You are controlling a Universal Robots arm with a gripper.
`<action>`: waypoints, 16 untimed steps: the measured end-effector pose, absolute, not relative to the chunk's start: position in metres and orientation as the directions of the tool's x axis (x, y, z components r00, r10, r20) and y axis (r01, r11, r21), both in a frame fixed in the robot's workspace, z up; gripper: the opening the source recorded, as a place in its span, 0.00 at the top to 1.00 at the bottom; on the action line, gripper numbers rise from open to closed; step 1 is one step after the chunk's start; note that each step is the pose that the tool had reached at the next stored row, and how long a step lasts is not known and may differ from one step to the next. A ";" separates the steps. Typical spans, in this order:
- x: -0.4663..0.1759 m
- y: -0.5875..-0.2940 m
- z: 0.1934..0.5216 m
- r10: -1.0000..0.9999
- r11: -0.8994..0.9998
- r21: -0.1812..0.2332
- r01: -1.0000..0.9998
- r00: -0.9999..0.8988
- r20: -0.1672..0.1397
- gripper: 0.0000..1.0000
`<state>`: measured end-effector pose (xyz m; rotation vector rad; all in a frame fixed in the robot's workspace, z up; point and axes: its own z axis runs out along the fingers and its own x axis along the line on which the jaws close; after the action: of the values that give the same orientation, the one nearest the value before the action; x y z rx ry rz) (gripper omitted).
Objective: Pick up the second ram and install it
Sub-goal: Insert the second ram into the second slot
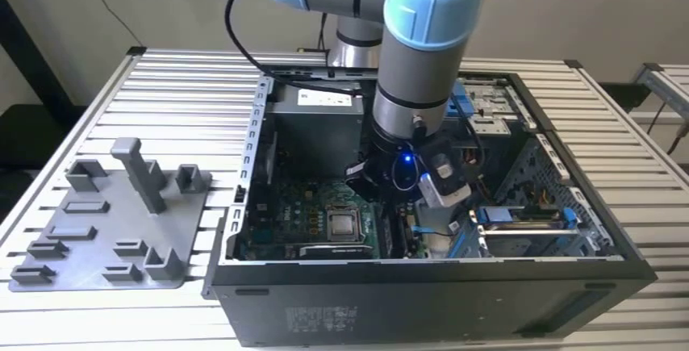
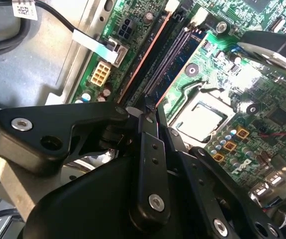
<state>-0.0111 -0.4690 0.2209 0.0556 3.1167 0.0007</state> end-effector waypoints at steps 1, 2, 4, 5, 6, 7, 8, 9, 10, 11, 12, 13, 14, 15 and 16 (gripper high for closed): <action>-0.011 -0.469 0.221 0.036 0.999 0.001 0.036 -0.999 -0.024 0.86; -0.011 -0.468 0.220 0.036 0.999 0.001 0.036 -0.999 -0.024 0.86; -0.011 -0.468 0.220 0.036 0.999 0.001 0.036 -0.999 -0.024 0.86; -0.011 -0.468 0.220 0.036 0.999 0.001 0.036 -0.999 -0.024 0.86; -0.011 -0.468 0.219 0.036 0.999 0.001 0.036 -0.999 -0.024 0.86; -0.011 -0.468 0.219 0.036 0.999 0.001 0.036 -0.999 -0.024 0.86; -0.011 -0.468 0.219 0.036 0.999 0.001 0.036 -0.999 -0.024 0.86; -0.011 -0.468 0.219 0.036 0.999 0.001 0.036 -0.999 -0.024 0.86; -0.011 -0.468 0.219 0.036 0.999 0.001 0.036 -0.999 -0.024 0.86; -0.011 -0.468 0.219 0.036 0.999 0.001 0.036 -0.999 -0.024 0.86; -0.011 -0.468 0.219 0.036 0.999 0.001 0.036 -0.999 -0.024 0.86; -0.011 -0.468 0.219 0.036 0.999 0.001 0.036 -0.999 -0.024 0.86; -0.011 -0.468 0.219 0.036 0.999 0.001 0.036 -0.999 -0.024 0.86; -0.011 -0.468 0.219 0.036 0.999 0.001 0.036 -0.999 -0.024 0.86; -0.011 -0.468 0.219 0.036 0.999 0.001 0.036 -0.999 -0.024 0.86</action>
<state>-0.0111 -0.4680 0.2191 0.0556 3.1167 0.0006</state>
